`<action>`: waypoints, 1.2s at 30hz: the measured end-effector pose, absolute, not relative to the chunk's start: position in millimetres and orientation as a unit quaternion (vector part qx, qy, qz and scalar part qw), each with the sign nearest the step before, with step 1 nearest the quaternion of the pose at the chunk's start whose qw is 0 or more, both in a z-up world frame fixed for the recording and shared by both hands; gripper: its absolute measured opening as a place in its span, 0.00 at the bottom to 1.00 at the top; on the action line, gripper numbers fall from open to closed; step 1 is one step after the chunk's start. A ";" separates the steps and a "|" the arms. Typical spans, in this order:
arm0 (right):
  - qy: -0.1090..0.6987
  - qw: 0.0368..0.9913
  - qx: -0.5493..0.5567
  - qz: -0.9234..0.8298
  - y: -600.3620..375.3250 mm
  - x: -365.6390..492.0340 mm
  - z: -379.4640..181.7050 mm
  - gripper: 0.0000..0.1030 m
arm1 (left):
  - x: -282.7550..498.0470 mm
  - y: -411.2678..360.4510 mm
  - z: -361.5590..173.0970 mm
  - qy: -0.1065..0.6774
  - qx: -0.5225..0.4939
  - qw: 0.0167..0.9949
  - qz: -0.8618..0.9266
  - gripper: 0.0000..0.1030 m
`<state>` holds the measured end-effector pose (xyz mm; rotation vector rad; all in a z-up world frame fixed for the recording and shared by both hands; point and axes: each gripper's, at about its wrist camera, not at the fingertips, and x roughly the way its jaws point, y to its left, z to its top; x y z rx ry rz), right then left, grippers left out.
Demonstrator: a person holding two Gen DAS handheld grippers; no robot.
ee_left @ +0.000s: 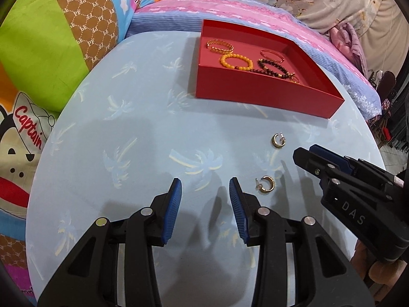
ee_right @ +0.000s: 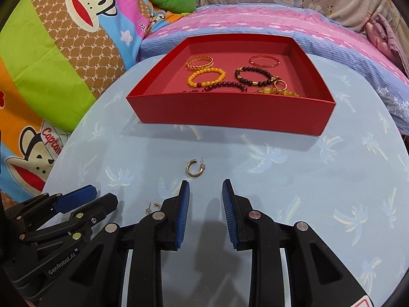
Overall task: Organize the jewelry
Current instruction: 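Grasp one gold hoop earring with the right tool while the left tool grasps the other hoop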
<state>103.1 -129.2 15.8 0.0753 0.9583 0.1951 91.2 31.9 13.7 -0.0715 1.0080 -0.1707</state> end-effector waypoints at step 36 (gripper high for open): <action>0.463 0.883 0.053 0.060 -160.2 91.1 5.9 0.17 | 85.8 -2.0 14.6 0.483 -0.029 0.866 -0.127 0.41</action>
